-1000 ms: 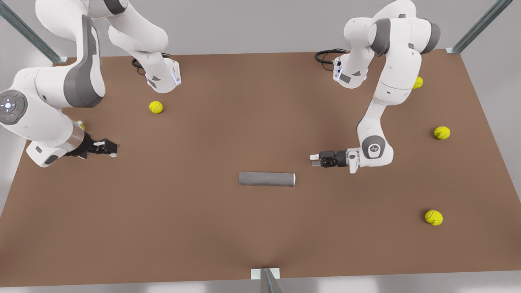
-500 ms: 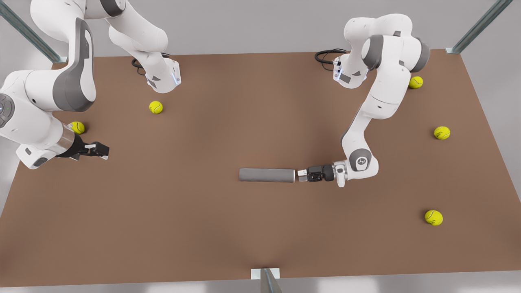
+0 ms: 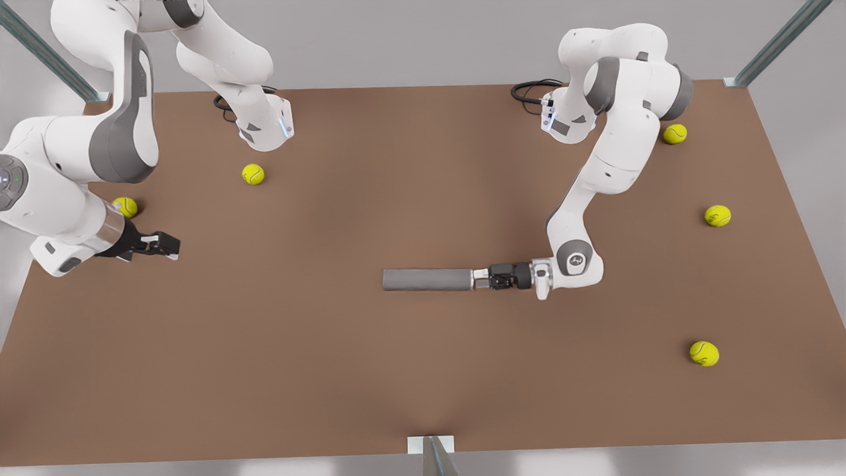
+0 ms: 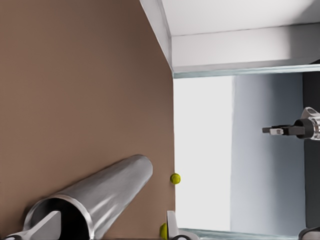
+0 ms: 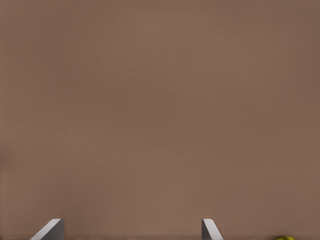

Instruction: Put the tennis tube upright

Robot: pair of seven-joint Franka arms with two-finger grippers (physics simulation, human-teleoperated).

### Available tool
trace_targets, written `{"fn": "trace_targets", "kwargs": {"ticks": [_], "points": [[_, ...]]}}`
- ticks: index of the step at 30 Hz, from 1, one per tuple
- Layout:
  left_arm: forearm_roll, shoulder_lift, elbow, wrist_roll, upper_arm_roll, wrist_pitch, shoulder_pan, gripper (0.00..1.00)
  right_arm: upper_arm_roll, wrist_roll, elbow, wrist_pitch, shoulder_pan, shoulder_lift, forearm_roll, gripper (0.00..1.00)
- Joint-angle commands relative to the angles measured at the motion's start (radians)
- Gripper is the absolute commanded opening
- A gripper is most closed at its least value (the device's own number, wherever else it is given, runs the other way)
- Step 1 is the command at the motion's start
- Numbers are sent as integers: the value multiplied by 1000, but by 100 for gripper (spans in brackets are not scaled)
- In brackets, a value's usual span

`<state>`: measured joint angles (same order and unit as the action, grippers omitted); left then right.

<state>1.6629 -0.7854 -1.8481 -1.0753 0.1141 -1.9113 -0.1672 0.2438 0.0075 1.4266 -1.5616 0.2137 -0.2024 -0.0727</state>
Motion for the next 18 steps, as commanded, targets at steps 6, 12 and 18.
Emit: {"fn": "trace_targets", "kwargs": {"ticks": [6, 12, 18], "points": [[-9, 2, -8, 9, 21, -3, -8, 100, 0, -3, 0, 0, 7, 1, 2, 100], [8, -6, -3, 14, 84, -84, -8, 100, 0, 3, 0, -3, 0, 0, -1, 100], [23, -12, -6, 17, 93, -94, -14, 96, 0, 0, 0, -5, -2, -5, -4, 100]]}}
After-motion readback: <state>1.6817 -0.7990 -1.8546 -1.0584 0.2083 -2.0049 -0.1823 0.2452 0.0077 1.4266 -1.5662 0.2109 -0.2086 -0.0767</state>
